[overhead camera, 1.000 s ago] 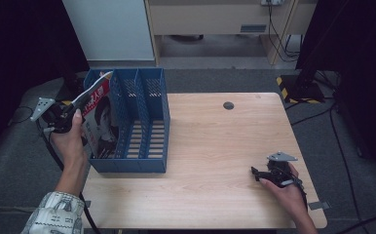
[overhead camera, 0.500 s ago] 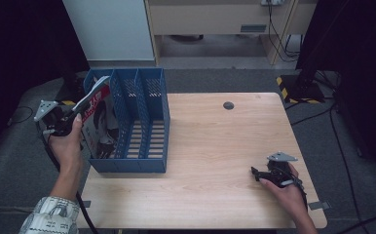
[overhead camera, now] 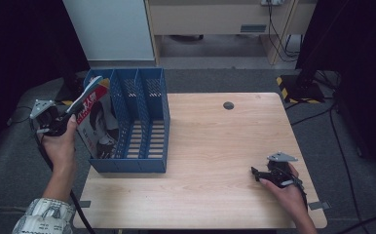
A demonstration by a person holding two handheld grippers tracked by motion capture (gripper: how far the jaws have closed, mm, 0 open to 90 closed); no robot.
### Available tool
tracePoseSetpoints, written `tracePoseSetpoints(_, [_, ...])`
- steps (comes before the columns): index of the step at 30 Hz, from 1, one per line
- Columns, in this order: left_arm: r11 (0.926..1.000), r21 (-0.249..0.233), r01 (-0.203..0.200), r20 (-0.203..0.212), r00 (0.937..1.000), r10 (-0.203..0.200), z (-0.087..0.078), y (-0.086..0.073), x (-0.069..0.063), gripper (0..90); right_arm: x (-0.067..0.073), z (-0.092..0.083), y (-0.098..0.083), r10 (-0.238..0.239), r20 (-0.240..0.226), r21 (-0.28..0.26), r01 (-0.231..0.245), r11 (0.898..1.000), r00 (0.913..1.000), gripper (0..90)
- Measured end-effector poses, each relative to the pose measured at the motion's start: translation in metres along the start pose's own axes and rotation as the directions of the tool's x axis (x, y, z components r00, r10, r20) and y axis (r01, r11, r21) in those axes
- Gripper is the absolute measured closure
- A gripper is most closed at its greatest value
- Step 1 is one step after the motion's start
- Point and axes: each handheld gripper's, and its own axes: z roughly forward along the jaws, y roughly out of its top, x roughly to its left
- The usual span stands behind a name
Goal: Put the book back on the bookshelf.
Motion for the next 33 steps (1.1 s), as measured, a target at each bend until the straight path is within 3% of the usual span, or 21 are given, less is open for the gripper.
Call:
tracePoseSetpoints(12, [0.9985, 0.051, -0.019, -0.012, 0.9997, 0.02, -0.007, 0.004, -0.004, 85.4, 0.0, 0.0, 0.0, 0.0, 0.0, 0.0, 0.0, 1.0, 1.0, 16.2])
tracePoseSetpoints(17, [0.9968, 0.08, -0.007, -0.012, 0.9999, 0.008, -0.005, 0.008, -0.001, 83.3, 0.0, 0.0, 0.0, 0.003, -0.001, -0.001, -0.003, 1.0, 1.0, 16.3])
tracePoseSetpoints(20, [0.9926, 0.121, -0.013, -0.007, 0.9999, 0.014, -0.001, 0.015, 0.0, 79.9, 0.0, 0.0, 0.0, 0.003, -0.001, -0.001, -0.003, 1.0, 1.0, 16.2])
tracePoseSetpoints(27, [0.9926, 0.116, -0.035, -0.013, 0.9993, 0.036, 0.002, 0.038, -0.002, 63.8, 0.0, 0.0, 0.0, 0.003, -0.001, -0.001, -0.003, 1.0, 1.0, 16.2])
tracePoseSetpoints(28, [0.9902, 0.125, -0.062, -0.017, 0.9978, 0.065, 0.004, 0.048, -0.004, 61.8, 0.0, 0.0, 0.0, 0.003, -0.001, -0.001, -0.003, 1.0, 1.0, 16.2])
tracePoseSetpoints(29, [0.9902, 0.125, -0.062, -0.017, 0.9978, 0.065, 0.004, 0.048, -0.004, 60.5, 0.0, 0.0, 0.0, 0.003, -0.001, -0.001, -0.003, 1.0, 1.0, 16.2])
tracePoseSetpoints(30, [0.9873, 0.138, -0.078, -0.007, 0.9968, 0.08, 0.007, 0.058, -0.005, 59.2, 0.0, 0.0, 0.0, 0.002, -0.001, -0.001, -0.002, 1.0, 1.0, 16.2])
tracePoseSetpoints(31, [0.9873, 0.138, -0.078, -0.007, 0.9968, 0.08, 0.007, 0.058, -0.005, 56.9, 0.0, 0.0, 0.0, 0.002, -0.001, -0.001, -0.002, 1.0, 1.0, 16.2])
tracePoseSetpoints(33, [0.9765, 0.186, -0.108, 0.003, 0.994, 0.109, 0.015, 0.067, -0.006, 54.1, 0.0, 0.0, 0.0, 0.002, -0.002, -0.001, -0.002, 1.0, 1.0, 16.2])
